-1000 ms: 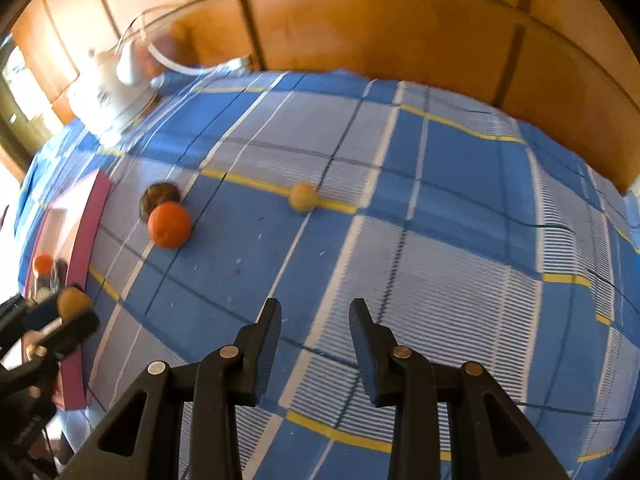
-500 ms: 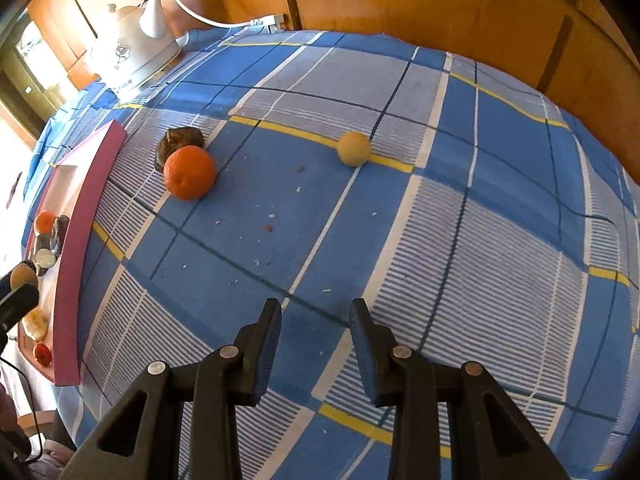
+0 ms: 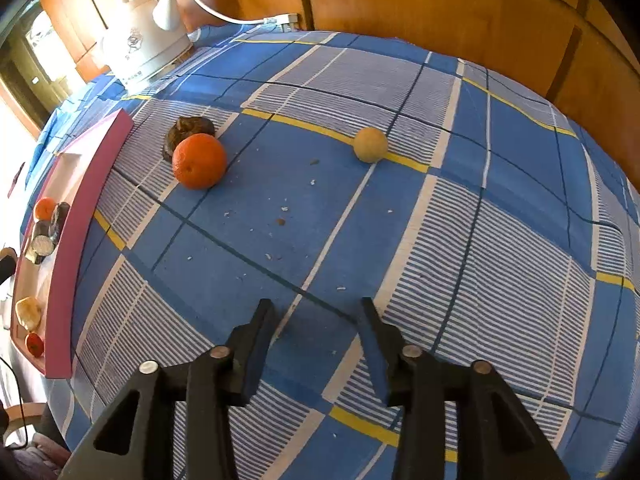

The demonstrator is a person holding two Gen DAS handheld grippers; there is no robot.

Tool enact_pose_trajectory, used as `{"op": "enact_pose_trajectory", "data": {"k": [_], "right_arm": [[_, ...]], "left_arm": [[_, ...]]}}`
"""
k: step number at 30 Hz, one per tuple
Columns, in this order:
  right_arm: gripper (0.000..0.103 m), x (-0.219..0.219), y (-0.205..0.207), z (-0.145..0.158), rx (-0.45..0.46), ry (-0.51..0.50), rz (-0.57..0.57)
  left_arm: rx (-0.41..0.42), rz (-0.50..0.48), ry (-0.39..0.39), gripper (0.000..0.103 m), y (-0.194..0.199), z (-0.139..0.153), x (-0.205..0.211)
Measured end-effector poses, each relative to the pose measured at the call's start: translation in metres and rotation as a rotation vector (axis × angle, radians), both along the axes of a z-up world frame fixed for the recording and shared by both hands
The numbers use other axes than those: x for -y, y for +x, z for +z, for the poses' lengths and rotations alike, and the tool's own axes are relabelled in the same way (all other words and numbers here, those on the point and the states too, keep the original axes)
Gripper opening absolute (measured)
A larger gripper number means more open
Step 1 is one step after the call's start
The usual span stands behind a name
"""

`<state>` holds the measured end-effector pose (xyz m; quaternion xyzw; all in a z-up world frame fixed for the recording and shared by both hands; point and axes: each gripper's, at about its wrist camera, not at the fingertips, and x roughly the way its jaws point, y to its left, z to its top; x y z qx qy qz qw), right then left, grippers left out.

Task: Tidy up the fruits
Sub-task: 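Lift the tan round fruit with the left gripper over the tray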

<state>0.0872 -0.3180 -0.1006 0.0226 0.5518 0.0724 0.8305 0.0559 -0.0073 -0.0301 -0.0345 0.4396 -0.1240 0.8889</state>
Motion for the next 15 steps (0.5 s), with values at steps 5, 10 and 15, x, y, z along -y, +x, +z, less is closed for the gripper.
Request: {"op": "enact_pose_trajectory", "data": {"k": [5,10,15], "right_arm": [[0.062,-0.01,-0.005,-0.001,0.013,-0.04,0.049],[0.062,-0.008,-0.009,0.0,0.031,-0.042,0.051],[0.062,-0.01,-0.005,0.001,0.008,-0.056,0.05]], "left_arm": [[0.004,0.021,-0.011,0.027,-0.004,0.002,-0.011],[0.001,0.023,-0.024,0.027,-0.003,0.0,-0.015],[-0.002,0.022,-0.032,0.027,-0.004,-0.001,-0.017]]}}
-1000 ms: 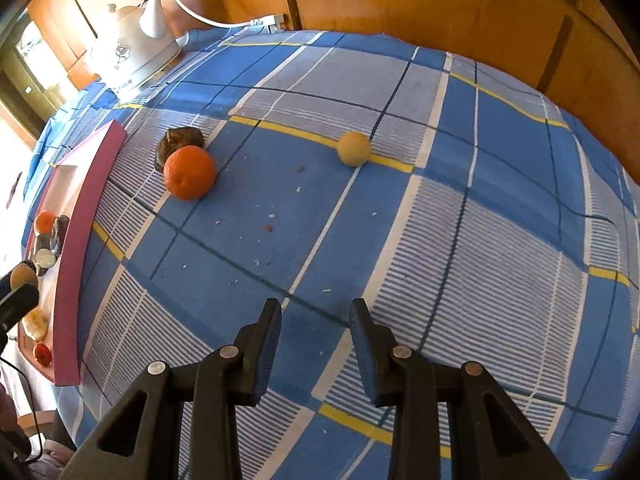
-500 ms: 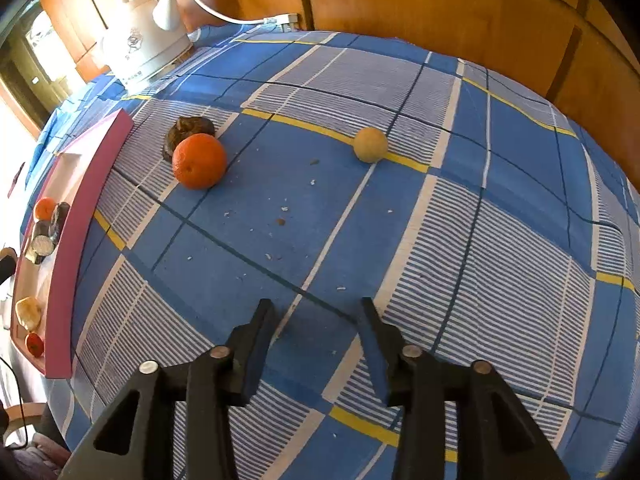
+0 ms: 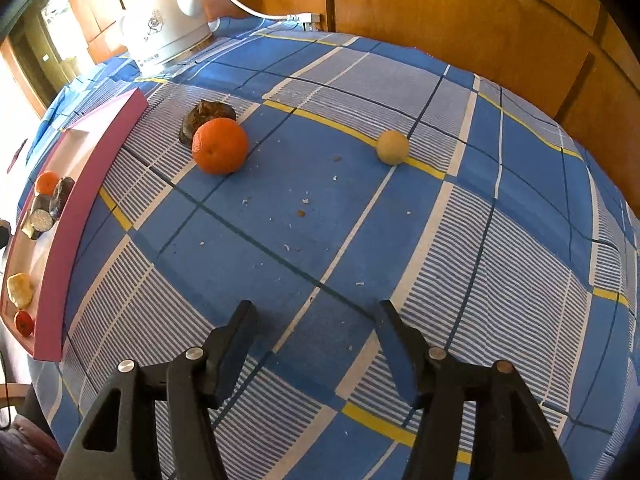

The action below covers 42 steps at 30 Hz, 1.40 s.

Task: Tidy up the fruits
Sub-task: 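Lift the tan round fruit with the left gripper over the tray, then grasp the dark round fruit with the right gripper while the left holds the tan fruit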

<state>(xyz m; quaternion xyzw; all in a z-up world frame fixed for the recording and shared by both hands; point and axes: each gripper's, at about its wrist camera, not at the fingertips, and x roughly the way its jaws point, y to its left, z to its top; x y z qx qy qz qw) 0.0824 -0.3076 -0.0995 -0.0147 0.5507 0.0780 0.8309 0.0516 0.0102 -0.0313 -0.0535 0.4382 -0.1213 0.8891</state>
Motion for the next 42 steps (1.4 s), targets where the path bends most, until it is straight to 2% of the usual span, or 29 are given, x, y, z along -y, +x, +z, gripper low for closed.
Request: {"op": "enact_pose_trajectory", "data": {"k": [5,14,20,27,32,42], "right_arm": [[0.062,-0.001,0.004,0.005,-0.021,0.045,-0.038],[0.062,-0.037,0.028,0.033,0.061,0.124,-0.007],[0.062,-0.066,0.05,0.037,0.089,0.083,0.02],[0.062,-0.074,0.068,0.038,0.092,0.063,0.017],[0.062,-0.096,0.09,0.044,0.107,0.026,0.08],[0.062,-0.119,0.132,0.008,-0.012,-0.05,0.143]], "left_arm": [[-0.006,0.008,-0.01,0.027,0.001,-0.002,-0.005],[-0.014,0.017,-0.025,0.027,0.001,-0.004,-0.011],[-0.01,0.031,-0.025,0.027,0.002,-0.003,-0.018],[-0.025,0.042,-0.031,0.027,0.003,-0.007,-0.024],[-0.024,0.038,-0.033,0.027,0.004,-0.006,-0.023],[-0.034,0.043,-0.034,0.027,0.006,-0.007,-0.025]]}}
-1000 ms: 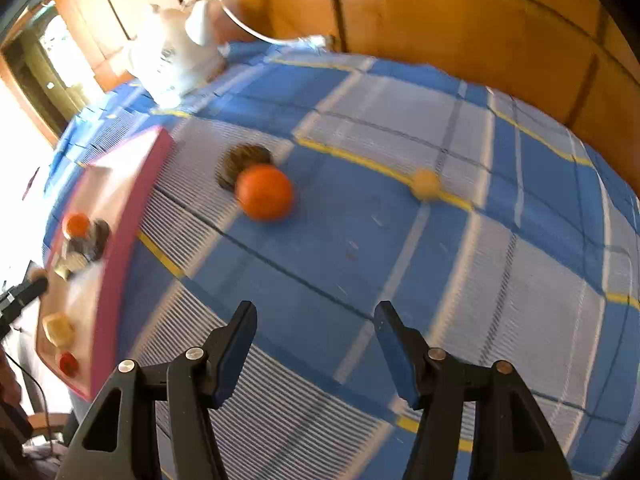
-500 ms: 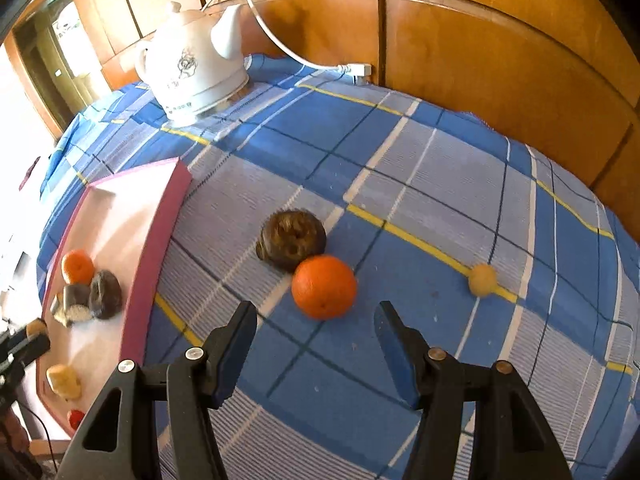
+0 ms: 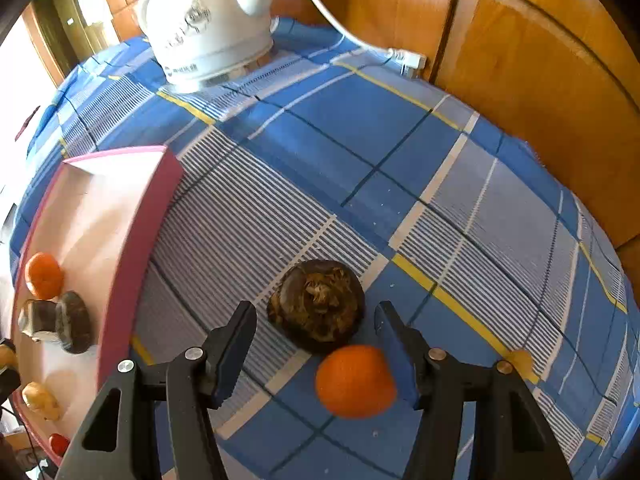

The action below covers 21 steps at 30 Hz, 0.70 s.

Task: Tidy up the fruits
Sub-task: 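Grasp the dark round fruit with the right gripper while the left holds the tan fruit, then lower the tan fruit into the tray and open the left gripper while the right lifts the dark fruit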

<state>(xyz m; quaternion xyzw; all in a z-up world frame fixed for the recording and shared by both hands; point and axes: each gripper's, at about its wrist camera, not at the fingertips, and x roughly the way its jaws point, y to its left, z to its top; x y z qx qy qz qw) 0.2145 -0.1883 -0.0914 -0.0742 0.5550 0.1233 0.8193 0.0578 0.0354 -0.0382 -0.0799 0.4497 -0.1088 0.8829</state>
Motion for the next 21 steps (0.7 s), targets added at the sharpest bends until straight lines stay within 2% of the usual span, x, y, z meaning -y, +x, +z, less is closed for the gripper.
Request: {"op": "enact_pose_trajectory", "data": {"k": [1,3,6,10,14,17,21], "right_arm": [[0.062,-0.001,0.001,-0.002,-0.006,0.0,0.007],[0.054,-0.003,0.003,-0.005,-0.002,-0.012,0.008],[0.053,-0.006,0.002,-0.005,0.019,-0.015,0.016],[0.053,-0.007,-0.003,0.011,0.094,-0.016,0.002],[0.053,0.0,-0.017,0.042,0.158,0.059,-0.02],[0.053,0.011,-0.035,0.059,0.17,0.124,-0.038],[0.053,0.026,-0.07,0.065,0.154,0.157,-0.044]], "left_arm": [[-0.001,0.0,0.001,0.027,0.0,0.0,0.0],[-0.003,0.001,0.003,0.027,0.001,-0.001,0.0],[-0.009,0.002,0.005,0.027,0.002,-0.003,0.001],[-0.008,0.001,0.007,0.027,0.003,-0.003,0.002],[0.0,0.004,0.008,0.028,0.002,0.0,0.002],[0.007,0.006,0.004,0.028,0.0,0.002,0.001],[0.02,0.003,0.003,0.028,-0.003,0.006,0.001]]}}
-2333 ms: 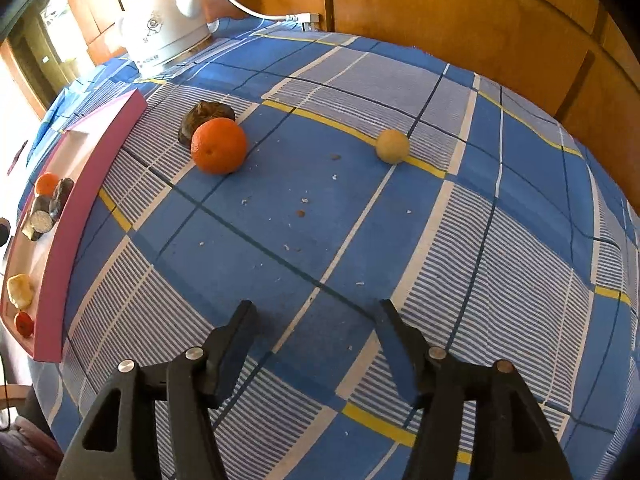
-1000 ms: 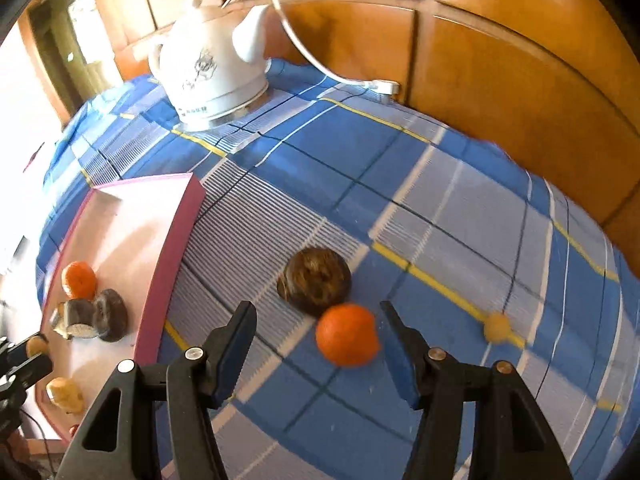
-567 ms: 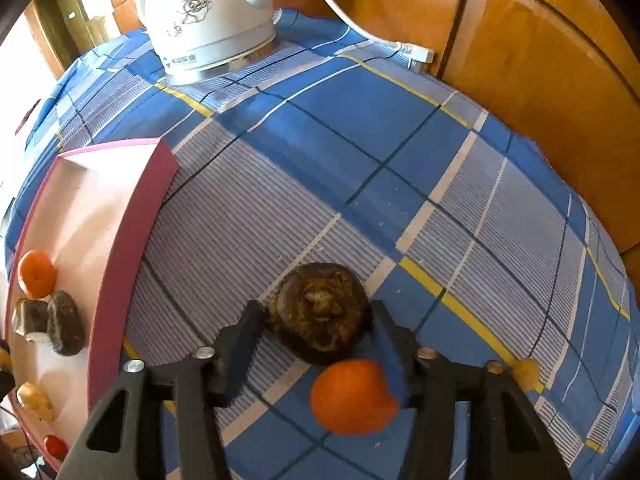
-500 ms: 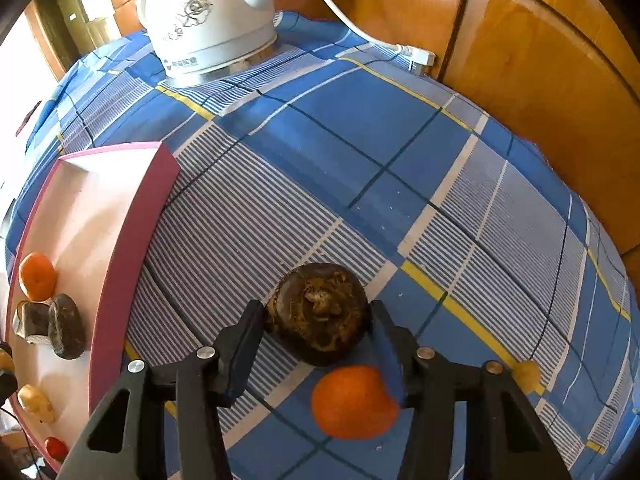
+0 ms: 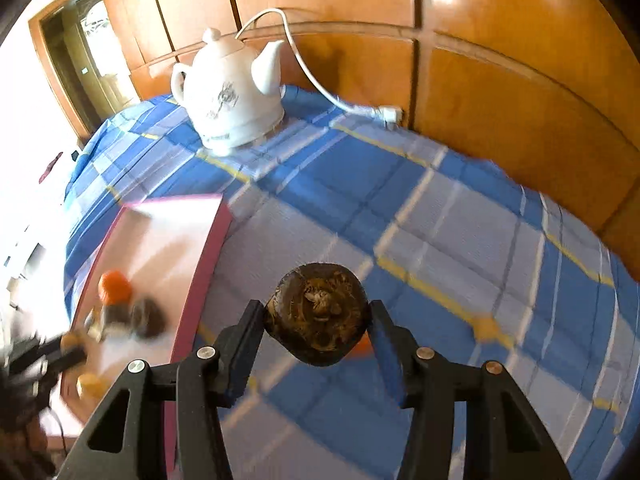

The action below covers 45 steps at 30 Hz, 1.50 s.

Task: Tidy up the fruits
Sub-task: 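Lower the tan fruit into the tray and open the left gripper while the right lifts the dark fruit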

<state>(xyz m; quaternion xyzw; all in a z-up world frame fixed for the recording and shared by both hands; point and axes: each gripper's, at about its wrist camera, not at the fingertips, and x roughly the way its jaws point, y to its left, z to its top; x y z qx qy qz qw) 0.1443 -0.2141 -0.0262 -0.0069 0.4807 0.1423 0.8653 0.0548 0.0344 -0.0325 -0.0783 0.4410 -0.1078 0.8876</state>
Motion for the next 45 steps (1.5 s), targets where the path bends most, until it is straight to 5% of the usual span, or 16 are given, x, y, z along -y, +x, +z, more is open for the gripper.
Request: {"op": "enact_pose_trajectory", "data": {"k": [11,29,45], "right_arm": [[0.054,0.012,-0.073,-0.069,-0.126,-0.123,-0.055],[0.054,0.018,-0.086,-0.074,-0.038,-0.062,-0.129],[0.054,0.019,-0.091,-0.075,0.002,-0.051,-0.126]], "left_arm": [[0.08,-0.023,0.049,0.028,-0.017,0.02,0.012],[0.125,-0.045,0.108,0.028,-0.033,0.034,0.023],[0.082,-0.026,0.107,0.028,-0.026,0.018,0.015]]}}
